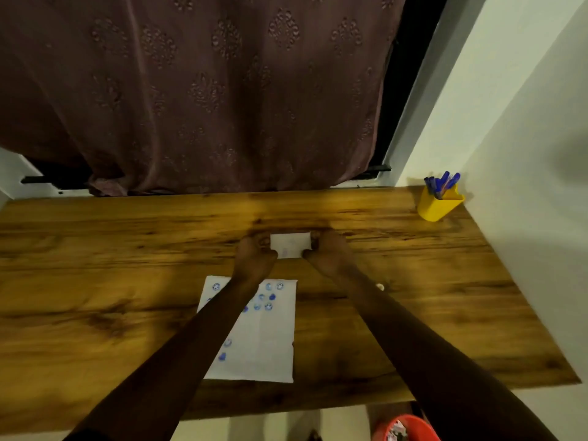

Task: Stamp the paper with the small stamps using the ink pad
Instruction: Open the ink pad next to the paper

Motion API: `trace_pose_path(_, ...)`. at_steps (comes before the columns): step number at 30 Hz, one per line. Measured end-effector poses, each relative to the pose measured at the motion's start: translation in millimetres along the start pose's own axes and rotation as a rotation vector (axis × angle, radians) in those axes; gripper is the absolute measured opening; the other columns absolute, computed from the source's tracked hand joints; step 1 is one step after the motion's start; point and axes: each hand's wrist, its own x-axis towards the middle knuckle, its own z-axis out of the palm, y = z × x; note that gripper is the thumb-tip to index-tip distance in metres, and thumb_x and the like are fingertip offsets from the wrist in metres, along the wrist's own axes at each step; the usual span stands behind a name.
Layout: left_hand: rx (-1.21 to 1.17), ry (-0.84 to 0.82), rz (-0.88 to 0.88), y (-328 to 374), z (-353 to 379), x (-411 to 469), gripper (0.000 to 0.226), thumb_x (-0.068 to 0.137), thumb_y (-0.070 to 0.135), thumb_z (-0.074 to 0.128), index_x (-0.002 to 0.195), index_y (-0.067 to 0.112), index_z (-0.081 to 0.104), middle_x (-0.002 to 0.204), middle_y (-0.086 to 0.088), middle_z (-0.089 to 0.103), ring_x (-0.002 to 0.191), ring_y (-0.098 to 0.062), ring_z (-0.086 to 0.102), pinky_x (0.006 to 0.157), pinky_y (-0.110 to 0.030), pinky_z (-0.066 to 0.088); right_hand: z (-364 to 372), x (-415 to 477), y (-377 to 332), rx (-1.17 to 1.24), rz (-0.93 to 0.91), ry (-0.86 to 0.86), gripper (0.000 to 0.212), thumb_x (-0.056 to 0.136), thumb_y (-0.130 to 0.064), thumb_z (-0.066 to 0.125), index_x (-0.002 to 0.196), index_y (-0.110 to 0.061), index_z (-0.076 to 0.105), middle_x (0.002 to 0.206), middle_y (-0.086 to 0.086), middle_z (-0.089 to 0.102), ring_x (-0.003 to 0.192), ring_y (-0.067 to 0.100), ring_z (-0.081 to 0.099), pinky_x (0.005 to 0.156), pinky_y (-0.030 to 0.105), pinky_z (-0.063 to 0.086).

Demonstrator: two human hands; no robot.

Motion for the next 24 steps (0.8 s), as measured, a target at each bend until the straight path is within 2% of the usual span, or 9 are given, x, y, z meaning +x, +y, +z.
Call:
trace_pose_path(4, -0.043, 0.081, 0.030, -11.6, -55.5, -14.3, 0.045, 0.083, -0.015, 0.065, 0.123, 0.004, 0.070, 0.117, -0.008, 0.071, 0.114, -0.031, 0.068, 0.096, -0.043, 0.059, 30.7, -18.2, -37.7, 0.075, -0.113, -0.022, 0.042, 0.090, -0.011, 0.077, 0.130, -0.006, 0.065, 0.132, 0.014, 0.069, 0.121, 0.032, 0.068, 0.100, 0.038, 0.059)
trace_pose_path(8, -0.063, 0.134, -0.012, -30.7, -111.1, -34.3, 0.045, 0.087, -0.009, 0.066, 0.128, 0.008, 0.069, 0.119, -0.012, 0.074, 0.106, -0.031, 0.073, 0.091, -0.053, 0.062, 71.6, -38.1, -72.5, 0.101, -0.186, -0.043, 0.044, 0.087, -0.013, 0.079, 0.130, -0.008, 0.067, 0.127, 0.012, 0.073, 0.115, 0.030, 0.070, 0.097, 0.043, 0.060)
trace_pose_path(12, -0.031, 0.209, -0.027, -56.5, -159.2, -55.2, 0.051, 0.082, -0.013, 0.063, 0.130, 0.004, 0.067, 0.119, -0.012, 0.073, 0.110, -0.030, 0.071, 0.096, -0.048, 0.060, 112.5, -60.4, -100.9, 0.065, -0.269, -0.112, 0.047, 0.083, -0.012, 0.081, 0.128, -0.011, 0.070, 0.127, 0.011, 0.073, 0.118, 0.029, 0.069, 0.094, 0.042, 0.061)
trace_pose_path(14, -0.037, 0.236, -0.052, -72.7, -177.9, -65.0, 0.051, 0.081, -0.014, 0.063, 0.130, 0.002, 0.067, 0.118, -0.013, 0.073, 0.106, -0.027, 0.071, 0.084, -0.035, 0.063, 132.3, -70.3, -111.2, 0.032, -0.295, -0.137, 0.048, 0.081, -0.011, 0.083, 0.128, -0.011, 0.070, 0.128, 0.011, 0.073, 0.120, 0.028, 0.069, 0.096, 0.041, 0.061)
trace_pose_path(16, -0.032, 0.270, -0.082, -86.9, -192.1, -76.0, 0.052, 0.081, -0.014, 0.063, 0.130, 0.001, 0.066, 0.116, -0.010, 0.070, 0.097, -0.020, 0.069, 0.069, -0.019, 0.059, 152.3, -79.2, -119.1, 0.033, -0.285, -0.166, 0.050, 0.082, -0.008, 0.082, 0.130, -0.010, 0.068, 0.130, 0.011, 0.071, 0.122, 0.029, 0.068, 0.099, 0.040, 0.059)
trace_pose_path(17, -0.018, 0.289, -0.087, -92.2, -196.4, -80.8, 0.051, 0.081, -0.015, 0.064, 0.129, 0.001, 0.066, 0.115, -0.010, 0.070, 0.099, -0.021, 0.069, 0.073, -0.021, 0.059, 160.1, -83.2, -121.3, 0.028, -0.271, -0.183, 0.051, 0.082, -0.007, 0.081, 0.131, -0.010, 0.067, 0.131, 0.011, 0.070, 0.123, 0.029, 0.067, 0.100, 0.041, 0.059)
trace_pose_path(20, 0.002, 0.337, -0.079, -111.9, -210.7, -92.0, 0.046, 0.078, -0.020, 0.063, 0.120, -0.001, 0.071, 0.111, -0.014, 0.072, 0.109, -0.032, 0.069, 0.093, -0.041, 0.057, 184.5, -93.4, -128.2, -0.002, -0.246, -0.245, 0.050, 0.084, -0.008, 0.079, 0.132, -0.012, 0.066, 0.131, 0.010, 0.071, 0.123, 0.028, 0.067, 0.102, 0.041, 0.057)
trace_pose_path(22, -0.006, 0.349, -0.116, -123.9, -218.6, -98.0, 0.047, 0.077, -0.017, 0.064, 0.120, -0.002, 0.071, 0.113, -0.019, 0.075, 0.109, -0.035, 0.071, 0.094, -0.046, 0.058, 197.1, -98.4, -130.8, -0.016, -0.232, -0.279, 0.051, 0.085, -0.011, 0.080, 0.134, -0.013, 0.065, 0.131, 0.009, 0.071, 0.123, 0.028, 0.067, 0.102, 0.039, 0.057)
trace_pose_path(24, 0.022, 0.353, -0.141, -133.6, -226.1, -105.3, 0.048, 0.072, -0.003, 0.067, 0.120, -0.001, 0.072, 0.111, -0.022, 0.076, 0.103, -0.038, 0.073, 0.088, -0.047, 0.060, 209.2, -103.3, -132.8, -0.027, -0.225, -0.306, 0.051, 0.086, -0.014, 0.080, 0.135, -0.013, 0.065, 0.132, 0.008, 0.070, 0.124, 0.028, 0.066, 0.103, 0.039, 0.057)
